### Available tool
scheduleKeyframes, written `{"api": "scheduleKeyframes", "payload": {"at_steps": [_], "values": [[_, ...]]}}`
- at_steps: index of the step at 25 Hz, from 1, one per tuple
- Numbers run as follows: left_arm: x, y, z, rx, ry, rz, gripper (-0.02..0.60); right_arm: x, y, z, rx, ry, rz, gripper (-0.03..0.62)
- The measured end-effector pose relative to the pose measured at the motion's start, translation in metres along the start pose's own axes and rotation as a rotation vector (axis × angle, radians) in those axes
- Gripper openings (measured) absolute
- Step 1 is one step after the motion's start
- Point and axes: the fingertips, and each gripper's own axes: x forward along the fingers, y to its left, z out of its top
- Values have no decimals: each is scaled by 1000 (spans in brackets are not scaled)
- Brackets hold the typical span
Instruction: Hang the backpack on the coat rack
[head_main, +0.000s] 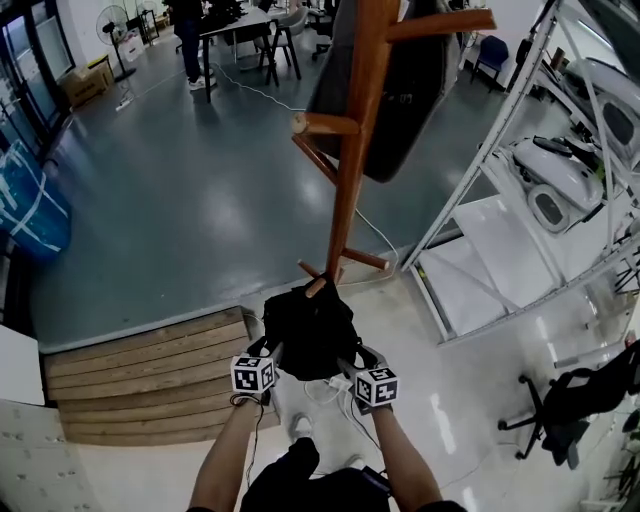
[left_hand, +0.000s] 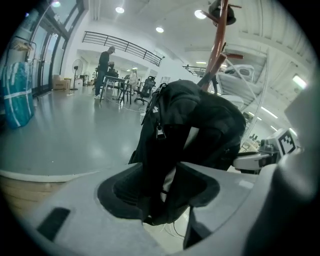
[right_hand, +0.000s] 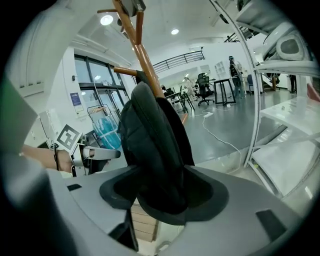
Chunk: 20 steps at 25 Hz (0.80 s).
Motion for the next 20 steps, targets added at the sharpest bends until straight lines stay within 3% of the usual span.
{"api": "scheduleKeyframes", "payload": {"at_steps": [12,20], "values": [[-70,-46,-11,-53,-118,87,206,-53,16,0,-7,19,62,219],[-135,-108,-20,-45,-237,131,147,-122,34,-10,5,-12,98,131]]}}
